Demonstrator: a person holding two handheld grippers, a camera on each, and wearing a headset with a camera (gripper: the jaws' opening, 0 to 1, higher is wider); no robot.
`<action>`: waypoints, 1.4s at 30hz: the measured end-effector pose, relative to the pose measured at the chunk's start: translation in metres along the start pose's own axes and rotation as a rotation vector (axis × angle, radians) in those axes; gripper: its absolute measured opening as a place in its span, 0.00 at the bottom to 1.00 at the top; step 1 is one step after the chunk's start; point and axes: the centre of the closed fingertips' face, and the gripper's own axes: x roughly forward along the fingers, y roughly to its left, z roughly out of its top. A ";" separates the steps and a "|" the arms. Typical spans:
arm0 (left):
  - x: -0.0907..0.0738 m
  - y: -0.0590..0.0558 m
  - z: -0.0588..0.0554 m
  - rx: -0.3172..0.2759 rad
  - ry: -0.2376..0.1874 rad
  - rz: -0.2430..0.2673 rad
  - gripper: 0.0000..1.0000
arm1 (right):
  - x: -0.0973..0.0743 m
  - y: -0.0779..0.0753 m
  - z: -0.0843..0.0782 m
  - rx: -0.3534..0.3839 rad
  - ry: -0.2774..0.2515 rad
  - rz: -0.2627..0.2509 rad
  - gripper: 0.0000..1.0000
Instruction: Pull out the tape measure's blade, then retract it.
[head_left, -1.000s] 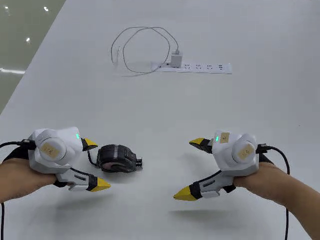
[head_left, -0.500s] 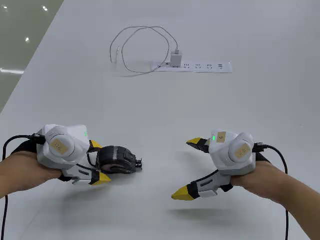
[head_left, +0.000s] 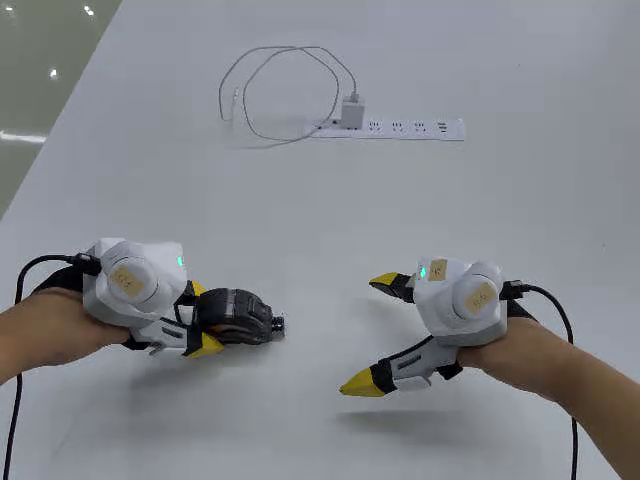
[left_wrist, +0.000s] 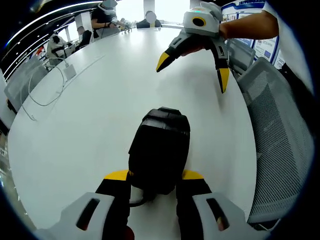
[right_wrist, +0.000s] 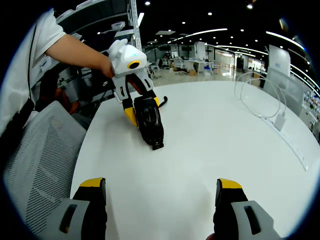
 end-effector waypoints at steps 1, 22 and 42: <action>0.000 0.000 0.000 0.000 0.001 -0.003 0.30 | 0.001 0.000 0.000 0.001 -0.001 0.002 0.89; 0.003 0.000 -0.002 0.030 0.048 -0.032 0.28 | 0.011 0.000 0.006 -0.029 -0.015 0.013 0.79; 0.005 0.003 -0.007 0.046 0.096 -0.021 0.27 | 0.046 0.002 0.028 -0.089 -0.060 0.030 0.61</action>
